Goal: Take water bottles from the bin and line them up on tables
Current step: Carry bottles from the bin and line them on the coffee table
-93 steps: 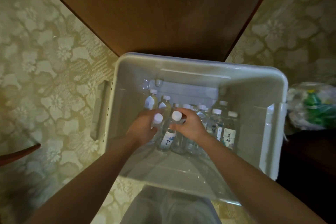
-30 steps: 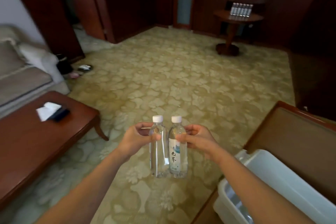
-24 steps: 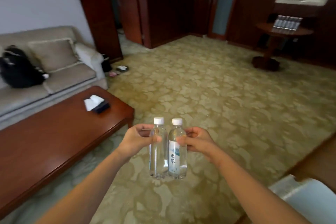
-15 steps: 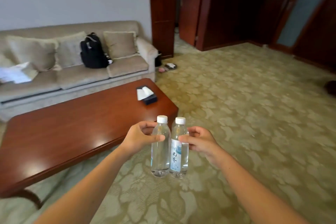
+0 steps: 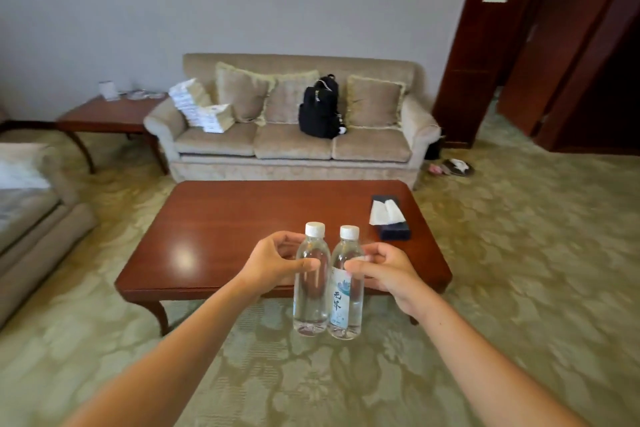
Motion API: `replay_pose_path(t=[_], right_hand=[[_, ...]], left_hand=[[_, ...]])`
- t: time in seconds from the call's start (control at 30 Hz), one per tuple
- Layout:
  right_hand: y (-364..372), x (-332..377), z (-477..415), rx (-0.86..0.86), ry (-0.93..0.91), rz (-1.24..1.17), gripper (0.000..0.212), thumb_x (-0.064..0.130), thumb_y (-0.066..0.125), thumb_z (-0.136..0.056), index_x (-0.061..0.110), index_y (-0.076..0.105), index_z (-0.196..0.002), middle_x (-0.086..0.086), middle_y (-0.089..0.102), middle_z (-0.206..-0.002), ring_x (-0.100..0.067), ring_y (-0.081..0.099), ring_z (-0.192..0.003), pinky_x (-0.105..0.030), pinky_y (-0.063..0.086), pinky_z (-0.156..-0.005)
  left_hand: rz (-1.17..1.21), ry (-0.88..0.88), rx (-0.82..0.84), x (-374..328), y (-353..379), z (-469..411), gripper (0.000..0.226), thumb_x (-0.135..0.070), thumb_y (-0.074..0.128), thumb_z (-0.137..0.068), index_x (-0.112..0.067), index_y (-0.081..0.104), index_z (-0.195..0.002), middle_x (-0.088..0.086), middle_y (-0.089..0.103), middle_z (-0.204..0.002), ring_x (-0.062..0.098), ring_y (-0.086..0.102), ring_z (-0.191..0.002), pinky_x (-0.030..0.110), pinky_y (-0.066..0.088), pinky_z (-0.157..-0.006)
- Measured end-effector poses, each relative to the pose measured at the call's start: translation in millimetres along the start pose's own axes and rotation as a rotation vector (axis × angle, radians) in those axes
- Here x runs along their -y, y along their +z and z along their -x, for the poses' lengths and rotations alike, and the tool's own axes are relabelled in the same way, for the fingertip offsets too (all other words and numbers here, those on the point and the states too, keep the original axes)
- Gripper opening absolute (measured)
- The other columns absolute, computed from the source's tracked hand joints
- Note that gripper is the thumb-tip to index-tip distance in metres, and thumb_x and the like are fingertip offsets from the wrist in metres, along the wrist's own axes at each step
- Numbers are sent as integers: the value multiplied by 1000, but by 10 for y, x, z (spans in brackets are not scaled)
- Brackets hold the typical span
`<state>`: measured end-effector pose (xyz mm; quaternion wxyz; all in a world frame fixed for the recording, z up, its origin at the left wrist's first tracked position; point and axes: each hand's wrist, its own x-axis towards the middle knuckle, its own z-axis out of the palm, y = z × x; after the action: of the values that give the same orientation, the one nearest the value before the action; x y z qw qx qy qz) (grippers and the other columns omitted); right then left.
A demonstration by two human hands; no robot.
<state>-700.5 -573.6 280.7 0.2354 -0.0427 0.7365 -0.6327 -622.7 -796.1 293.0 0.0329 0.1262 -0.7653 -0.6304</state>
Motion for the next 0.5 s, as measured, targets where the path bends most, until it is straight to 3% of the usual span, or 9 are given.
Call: replay_pose_path(t=[0.13, 0.3, 0.5], right_hand=[[-24, 248, -553, 106, -44, 47, 45, 18, 90, -69, 17, 65, -106, -6, 72, -103, -17, 73, -95, -32, 60, -78], [1, 421, -1159, 186, -73, 88, 47, 20, 90, -67, 16, 66, -107, -5, 73, -104, -18, 72, -97, -41, 60, -88], [112, 529, -1808, 243, -61, 105, 47, 19, 89, -68, 16, 65, -108, -7, 72, -106, -18, 71, -98, -40, 60, -88]], left_hand=[[5, 2, -84, -87, -73, -360, 47, -15, 89, -64, -19, 64, -104, -2, 74, -103, 7, 70, -97, 20, 54, -83], [7, 0, -167, -97, -153, -775, 51, -21, 89, -61, -23, 62, -104, -4, 74, -102, 5, 70, -95, 18, 53, -81], [20, -37, -211, 14, -337, -1295, 62, -31, 91, -55, -21, 62, -110, -3, 74, -106, 8, 69, -101, 26, 54, -88]])
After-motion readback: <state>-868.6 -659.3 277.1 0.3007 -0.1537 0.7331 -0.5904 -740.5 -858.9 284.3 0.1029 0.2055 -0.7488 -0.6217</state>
